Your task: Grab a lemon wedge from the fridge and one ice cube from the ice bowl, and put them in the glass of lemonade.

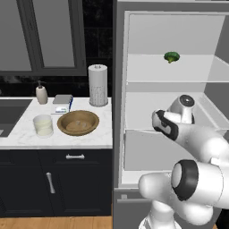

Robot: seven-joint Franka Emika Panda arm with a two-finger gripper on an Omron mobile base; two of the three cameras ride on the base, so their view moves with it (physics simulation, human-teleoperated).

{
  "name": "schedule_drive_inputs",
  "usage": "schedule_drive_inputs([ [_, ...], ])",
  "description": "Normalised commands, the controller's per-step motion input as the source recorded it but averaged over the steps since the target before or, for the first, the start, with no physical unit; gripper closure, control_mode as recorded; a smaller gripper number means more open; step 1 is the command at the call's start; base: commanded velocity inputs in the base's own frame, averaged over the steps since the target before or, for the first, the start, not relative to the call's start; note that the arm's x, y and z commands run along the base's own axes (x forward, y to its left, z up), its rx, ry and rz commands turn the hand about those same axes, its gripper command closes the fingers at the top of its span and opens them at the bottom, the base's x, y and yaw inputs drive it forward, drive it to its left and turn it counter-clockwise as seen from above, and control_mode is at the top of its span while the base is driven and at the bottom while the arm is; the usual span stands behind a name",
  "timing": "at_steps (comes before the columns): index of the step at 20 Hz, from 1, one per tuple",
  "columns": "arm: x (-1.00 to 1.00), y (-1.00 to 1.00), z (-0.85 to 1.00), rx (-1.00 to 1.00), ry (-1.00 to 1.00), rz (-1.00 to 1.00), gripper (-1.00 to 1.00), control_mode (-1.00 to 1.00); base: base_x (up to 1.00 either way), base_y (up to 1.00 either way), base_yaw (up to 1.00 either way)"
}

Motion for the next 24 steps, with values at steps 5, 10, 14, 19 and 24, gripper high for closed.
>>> schedule_drive_inputs([
  [5,-0.88,0.01,0.52,-0.05,0.02,0.08,1.0,-1.0,0.0,0.0,0.0],
  [10,-0.69,0.14,0.69,-0.09,0.0,0.14,1.0,-1.0,0.0,0.0,0.0],
  [14,-0.49,0.39,0.65,-0.1,0.0,0.21,1.0,-1.0,0.0,0.0,0.0],
  [19,-0.65,0.46,0.37,-0.1,0.0,0.15,1.0,-1.0,0.0,0.0,0.0],
  [24,-0.87,0.13,0.28,-0.03,-0.02,0.08,1.0,-1.0,0.0,0.0,0.0],
])
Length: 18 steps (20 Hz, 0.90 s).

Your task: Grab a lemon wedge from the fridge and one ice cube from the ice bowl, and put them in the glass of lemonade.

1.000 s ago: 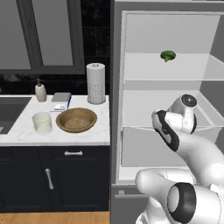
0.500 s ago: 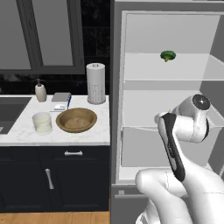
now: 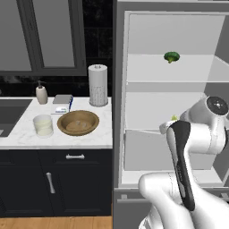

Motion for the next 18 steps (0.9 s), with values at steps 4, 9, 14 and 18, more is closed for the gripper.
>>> schedule_drive_inputs([
  [4,-0.88,0.0,0.09,0.0,-0.05,0.04,1.0,-1.0,0.0,0.0,0.0],
  [9,-0.39,0.01,0.03,0.0,-0.03,0.04,1.0,-1.0,0.0,0.0,0.0],
  [14,0.02,0.04,0.0,-0.01,-0.02,0.02,1.0,-1.0,0.0,0.0,0.0],
  [18,-0.03,0.06,-0.14,-0.01,0.0,0.01,1.0,-1.0,0.0,0.0,0.0],
])
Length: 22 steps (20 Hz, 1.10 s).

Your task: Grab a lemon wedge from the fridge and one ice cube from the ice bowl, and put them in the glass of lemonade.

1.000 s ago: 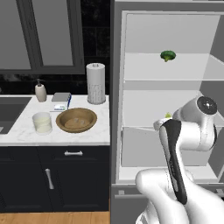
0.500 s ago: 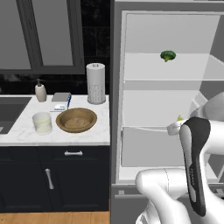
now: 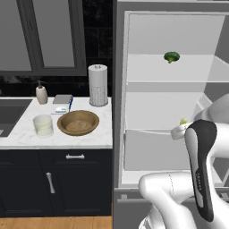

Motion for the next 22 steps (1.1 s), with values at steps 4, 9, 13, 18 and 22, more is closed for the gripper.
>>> schedule_drive_inputs([
  [4,-0.48,0.32,-0.33,-0.04,0.0,0.06,1.0,-1.0,0.0,0.0,0.0],
  [9,-0.56,0.44,-0.37,-0.06,0.0,0.04,1.0,-1.0,0.0,0.0,0.0],
  [13,-0.37,0.27,-0.25,-0.04,0.0,0.02,1.0,-1.0,0.0,0.0,0.0],
  [18,0.19,0.0,-0.02,0.0,-0.04,0.0,1.0,-1.0,0.0,0.0,0.0],
  [22,0.56,-0.03,-0.09,0.0,0.0,0.04,1.0,-1.0,0.0,0.0,0.0],
])
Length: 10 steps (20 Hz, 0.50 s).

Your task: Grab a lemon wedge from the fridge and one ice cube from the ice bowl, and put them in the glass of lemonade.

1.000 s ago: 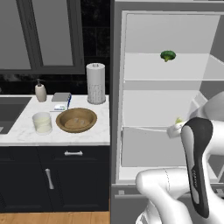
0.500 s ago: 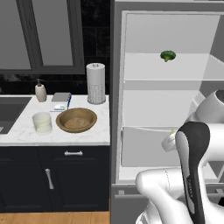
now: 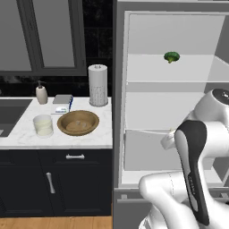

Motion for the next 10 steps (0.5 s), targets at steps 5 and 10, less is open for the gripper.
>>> schedule_drive_inputs([
  [5,0.12,-0.04,-0.04,0.0,-0.01,0.04,1.0,-1.0,0.0,0.0,0.0],
  [10,-0.12,0.0,-0.05,0.0,0.0,0.0,1.0,1.0,-0.1,0.0,0.0],
])
